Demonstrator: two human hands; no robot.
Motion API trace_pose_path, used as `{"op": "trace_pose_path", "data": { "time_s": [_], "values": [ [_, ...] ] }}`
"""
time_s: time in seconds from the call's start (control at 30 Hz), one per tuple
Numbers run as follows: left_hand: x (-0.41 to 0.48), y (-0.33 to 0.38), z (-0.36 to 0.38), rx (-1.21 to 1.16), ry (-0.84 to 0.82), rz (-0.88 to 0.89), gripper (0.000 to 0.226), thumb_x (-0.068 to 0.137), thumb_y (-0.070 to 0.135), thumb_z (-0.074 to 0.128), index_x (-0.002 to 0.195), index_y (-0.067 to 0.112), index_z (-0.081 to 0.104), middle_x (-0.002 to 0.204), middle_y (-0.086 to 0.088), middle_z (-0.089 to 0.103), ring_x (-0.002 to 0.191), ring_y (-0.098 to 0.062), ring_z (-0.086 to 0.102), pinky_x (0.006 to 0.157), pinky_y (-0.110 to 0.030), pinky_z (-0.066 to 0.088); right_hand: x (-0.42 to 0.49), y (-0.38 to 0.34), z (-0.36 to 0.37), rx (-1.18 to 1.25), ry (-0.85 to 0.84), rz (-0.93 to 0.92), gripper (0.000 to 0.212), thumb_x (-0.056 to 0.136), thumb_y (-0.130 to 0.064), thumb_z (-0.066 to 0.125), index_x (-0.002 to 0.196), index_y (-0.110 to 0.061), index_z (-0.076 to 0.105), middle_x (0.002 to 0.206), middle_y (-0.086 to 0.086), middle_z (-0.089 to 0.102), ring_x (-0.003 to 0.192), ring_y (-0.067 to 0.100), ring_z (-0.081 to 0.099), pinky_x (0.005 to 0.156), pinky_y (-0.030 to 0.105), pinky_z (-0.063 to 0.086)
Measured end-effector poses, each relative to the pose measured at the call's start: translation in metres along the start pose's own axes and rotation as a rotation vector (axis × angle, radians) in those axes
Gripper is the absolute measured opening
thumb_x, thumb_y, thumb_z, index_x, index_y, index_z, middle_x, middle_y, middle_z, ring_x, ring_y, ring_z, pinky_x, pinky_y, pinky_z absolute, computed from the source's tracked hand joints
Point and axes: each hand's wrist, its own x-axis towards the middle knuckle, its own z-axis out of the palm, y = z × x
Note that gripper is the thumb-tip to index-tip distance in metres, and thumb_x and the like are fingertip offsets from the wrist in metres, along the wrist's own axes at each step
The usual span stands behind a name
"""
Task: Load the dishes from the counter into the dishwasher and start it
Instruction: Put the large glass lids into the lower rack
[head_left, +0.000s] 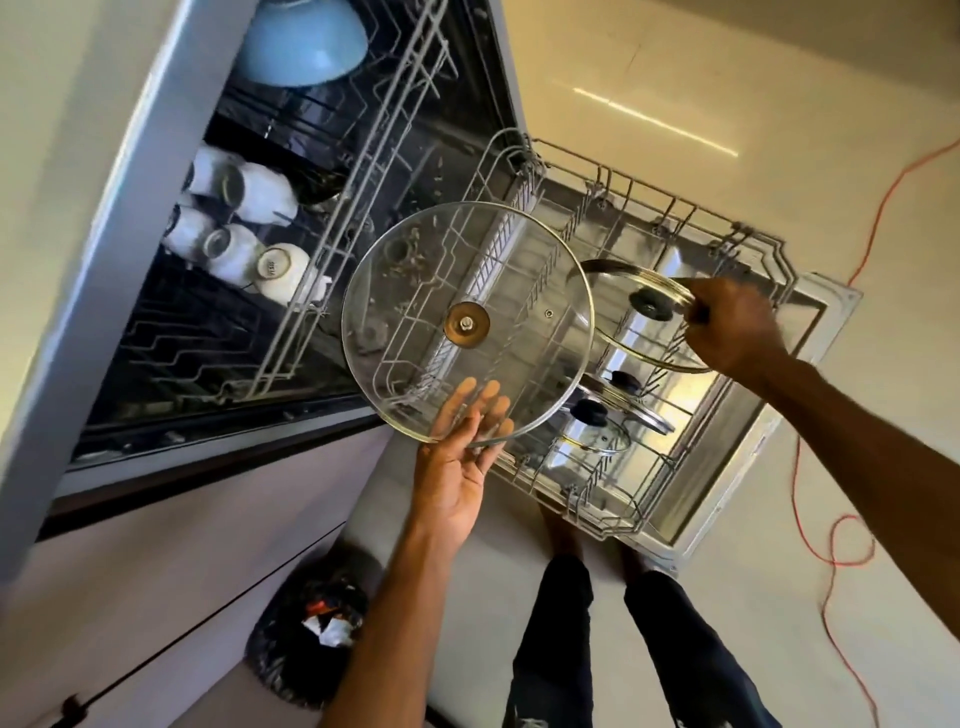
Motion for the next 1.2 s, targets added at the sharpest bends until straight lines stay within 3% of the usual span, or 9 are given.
{"op": "trace_pose_path", "data": {
  "time_s": [0.1, 0.23, 0.4, 0.5, 0.67, 0.83, 0.97, 1.07, 1.2],
  "values": [
    [0.001, 0.002, -0.005, 0.009, -0.001, 0.0, 0.047, 0.096, 0.004, 0.053, 0.142, 0.012, 0.052, 0.139, -0.01, 0.061, 0.127, -0.025, 0.06, 0.091, -0.033, 0.056, -0.01, -0.002, -0.002, -0.049, 0.012, -0.049, 0.045, 0.083, 0.009, 0.061, 0.122, -0.013, 0.068, 0.076, 0.006, 0.062, 0.069, 0.028, 0.061, 0.067, 0.039, 0.055],
    [0.002, 0.004, -0.009, 0.017, -0.02, -0.007, 0.051, 0.093, 0.007, 0.056, 0.143, 0.013, 0.051, 0.14, -0.009, 0.061, 0.13, -0.026, 0.058, 0.102, -0.039, 0.047, -0.026, 0.003, -0.003, 0.012, 0.048, -0.011, 0.036, 0.08, 0.011, 0.061, 0.108, -0.009, 0.07, 0.075, 0.011, 0.065, 0.068, 0.032, 0.062, 0.066, 0.038, 0.053],
    [0.006, 0.004, -0.01, -0.022, -0.026, -0.021, 0.049, 0.096, 0.004, 0.052, 0.144, 0.01, 0.049, 0.141, -0.011, 0.06, 0.131, -0.027, 0.057, 0.095, -0.033, 0.056, -0.023, 0.004, 0.021, -0.027, 0.032, -0.036, 0.058, 0.084, 0.008, 0.062, 0.135, -0.019, 0.062, 0.088, 0.014, 0.073, 0.07, 0.027, 0.064, 0.07, 0.038, 0.058],
    [0.008, 0.003, -0.011, -0.029, -0.029, -0.036, 0.045, 0.1, 0.002, 0.048, 0.144, 0.011, 0.049, 0.14, -0.011, 0.06, 0.131, -0.027, 0.057, 0.095, -0.032, 0.056, -0.016, -0.004, 0.035, -0.072, 0.004, 0.014, 0.066, 0.085, 0.006, 0.06, 0.141, -0.03, 0.057, 0.097, 0.019, 0.075, 0.08, 0.039, 0.07, 0.073, 0.039, 0.057],
    [0.01, 0.003, -0.012, -0.048, -0.033, -0.056, 0.044, 0.101, 0.001, 0.046, 0.144, 0.011, 0.05, 0.141, -0.011, 0.06, 0.131, -0.028, 0.057, 0.095, -0.033, 0.056, -0.023, -0.009, 0.067, -0.061, -0.131, -0.005, 0.067, 0.09, -0.002, 0.067, 0.148, -0.032, 0.049, 0.109, 0.017, 0.074, 0.085, 0.034, 0.071, 0.071, 0.036, 0.055],
    [0.012, 0.008, -0.012, -0.027, -0.044, -0.057, 0.045, 0.101, 0.0, 0.045, 0.145, 0.01, 0.048, 0.14, -0.011, 0.06, 0.129, -0.026, 0.059, 0.091, -0.031, 0.057, -0.028, 0.043, 0.095, -0.122, -0.19, 0.19, 0.069, 0.081, -0.005, 0.069, 0.143, -0.029, 0.052, 0.109, 0.016, 0.072, 0.086, 0.034, 0.071, 0.078, 0.047, 0.062],
    [0.018, 0.01, -0.01, -0.012, -0.045, -0.059, 0.045, 0.101, -0.001, 0.046, 0.145, 0.009, 0.047, 0.139, -0.011, 0.061, 0.127, -0.025, 0.06, 0.087, -0.029, 0.058, -0.027, 0.05, 0.087, -0.038, -0.191, 0.124, 0.081, 0.083, 0.007, 0.063, 0.15, -0.035, 0.045, 0.098, 0.014, 0.072, 0.079, 0.033, 0.07, 0.072, 0.047, 0.062],
    [0.021, 0.008, -0.005, 0.002, -0.065, -0.06, 0.044, 0.102, 0.001, 0.047, 0.145, 0.009, 0.048, 0.14, -0.011, 0.061, 0.127, -0.025, 0.06, 0.087, -0.028, 0.058, -0.023, 0.046, 0.083, 0.074, -0.244, 0.107, 0.078, 0.087, 0.001, 0.067, 0.152, -0.033, 0.041, 0.11, 0.02, 0.071, 0.096, 0.036, 0.07, 0.085, 0.046, 0.059],
    [0.024, 0.006, 0.006, 0.007, -0.1, -0.063, 0.043, 0.101, 0.0, 0.047, 0.143, 0.008, 0.05, 0.139, -0.012, 0.061, 0.127, -0.027, 0.06, 0.09, -0.03, 0.057, -0.016, 0.026, 0.048, -0.006, -0.444, 0.209, 0.076, 0.089, -0.026, 0.075, 0.151, -0.005, 0.035, 0.146, 0.023, 0.05, 0.133, 0.039, 0.048, 0.104, 0.039, 0.042]
  ]
}}
